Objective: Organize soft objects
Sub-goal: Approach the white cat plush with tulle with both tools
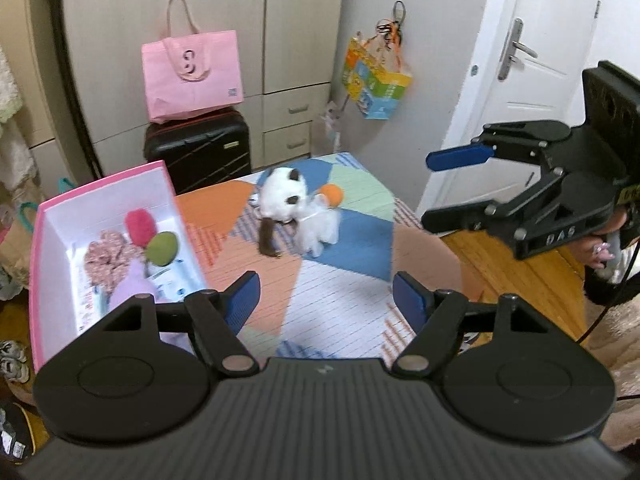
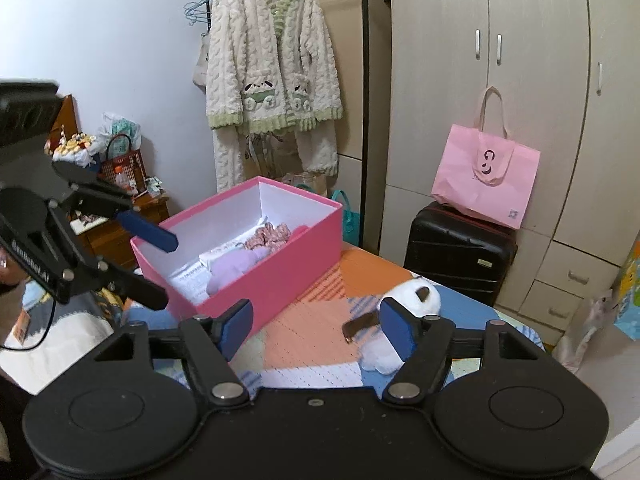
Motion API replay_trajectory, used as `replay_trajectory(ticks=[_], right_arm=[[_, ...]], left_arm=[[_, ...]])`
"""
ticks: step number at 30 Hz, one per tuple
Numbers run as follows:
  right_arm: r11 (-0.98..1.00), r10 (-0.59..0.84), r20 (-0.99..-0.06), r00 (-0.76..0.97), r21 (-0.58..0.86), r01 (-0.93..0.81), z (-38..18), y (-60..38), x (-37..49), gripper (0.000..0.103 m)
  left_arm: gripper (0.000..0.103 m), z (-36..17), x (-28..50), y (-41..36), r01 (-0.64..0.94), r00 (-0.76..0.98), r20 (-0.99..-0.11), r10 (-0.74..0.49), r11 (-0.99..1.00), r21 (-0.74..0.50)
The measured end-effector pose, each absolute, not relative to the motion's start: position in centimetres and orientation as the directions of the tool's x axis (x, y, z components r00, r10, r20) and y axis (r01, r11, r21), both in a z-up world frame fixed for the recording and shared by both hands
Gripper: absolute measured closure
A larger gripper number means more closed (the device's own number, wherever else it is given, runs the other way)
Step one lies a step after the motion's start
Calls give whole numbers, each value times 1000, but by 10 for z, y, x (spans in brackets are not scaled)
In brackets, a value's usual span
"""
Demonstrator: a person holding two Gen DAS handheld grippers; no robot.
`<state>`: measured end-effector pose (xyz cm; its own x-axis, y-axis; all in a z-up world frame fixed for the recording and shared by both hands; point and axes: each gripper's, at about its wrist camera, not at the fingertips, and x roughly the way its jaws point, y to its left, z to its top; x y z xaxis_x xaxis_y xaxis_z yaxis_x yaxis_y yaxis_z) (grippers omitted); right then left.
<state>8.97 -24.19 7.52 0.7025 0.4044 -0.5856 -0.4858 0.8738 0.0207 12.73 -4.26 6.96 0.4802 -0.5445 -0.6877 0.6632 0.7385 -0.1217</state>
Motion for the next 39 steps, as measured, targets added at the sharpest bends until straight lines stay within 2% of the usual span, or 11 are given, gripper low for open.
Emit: replay_trajectory(ticks=[11, 17, 24, 30, 39], right_arm=[[910, 362, -575, 734, 48, -412, 60, -291, 91, 27], [924, 357, -537, 764, 82, -374, 49, -317, 105, 27], [924, 369, -518, 772, 111, -367, 26, -330, 132, 27], [939, 334, -508, 794, 113, -324, 5, -338, 159, 27], [947, 320, -516, 795, 174, -268, -30, -350, 202, 27]], left_arm=[[30, 51, 142, -91, 712, 424, -676, -603, 684, -162], [30, 25, 154, -108, 683, 472, -639, -607, 711, -170], [30, -2, 172, -125, 631, 560, -600, -572, 763, -139], [30, -28, 189, -142, 557, 661, -577, -479, 829, -51], [30, -60, 225, -159, 493, 685, -566, -459, 864, -105]])
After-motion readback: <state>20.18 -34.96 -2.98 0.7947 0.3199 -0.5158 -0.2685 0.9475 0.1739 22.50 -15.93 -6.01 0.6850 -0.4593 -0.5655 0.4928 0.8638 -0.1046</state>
